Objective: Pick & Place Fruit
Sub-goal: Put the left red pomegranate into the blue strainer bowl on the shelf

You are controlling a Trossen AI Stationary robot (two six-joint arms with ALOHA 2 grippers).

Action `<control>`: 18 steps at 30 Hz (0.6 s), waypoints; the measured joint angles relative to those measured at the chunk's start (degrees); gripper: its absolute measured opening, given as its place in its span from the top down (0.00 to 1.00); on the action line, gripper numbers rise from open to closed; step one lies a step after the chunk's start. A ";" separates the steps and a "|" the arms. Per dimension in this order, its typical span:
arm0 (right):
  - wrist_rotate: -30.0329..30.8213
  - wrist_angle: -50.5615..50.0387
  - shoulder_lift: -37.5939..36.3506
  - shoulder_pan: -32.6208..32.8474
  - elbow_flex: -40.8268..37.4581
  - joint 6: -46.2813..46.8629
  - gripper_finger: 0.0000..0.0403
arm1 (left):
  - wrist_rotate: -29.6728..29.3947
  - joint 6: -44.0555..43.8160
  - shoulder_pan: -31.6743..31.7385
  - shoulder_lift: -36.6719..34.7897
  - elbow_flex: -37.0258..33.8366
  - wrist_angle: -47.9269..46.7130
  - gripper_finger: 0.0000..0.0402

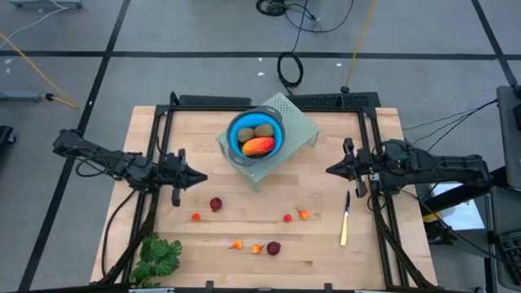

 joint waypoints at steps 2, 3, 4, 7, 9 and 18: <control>-0.04 -0.04 -1.49 -0.01 -0.88 -0.03 1.00 | 0.38 -0.17 0.00 1.43 0.00 1.46 0.95; -0.22 -0.04 -2.24 -0.01 -1.24 -0.04 1.00 | 0.45 -0.54 0.00 2.09 0.00 2.23 0.95; -0.61 0.00 -3.03 -0.01 -1.61 -0.07 1.00 | 0.50 -1.13 0.00 2.68 0.00 2.98 0.95; -2.12 0.02 -5.61 0.02 -2.80 -0.20 1.00 | 0.56 -2.80 0.00 4.39 0.00 4.10 0.95; -2.79 0.00 -7.38 0.02 -3.68 0.05 1.00 | 0.58 -3.41 0.00 5.50 0.25 4.09 0.96; 0.38 -0.02 -13.43 0.02 -8.15 0.11 1.00 | 1.43 -4.29 -1.55 10.73 5.55 4.22 0.99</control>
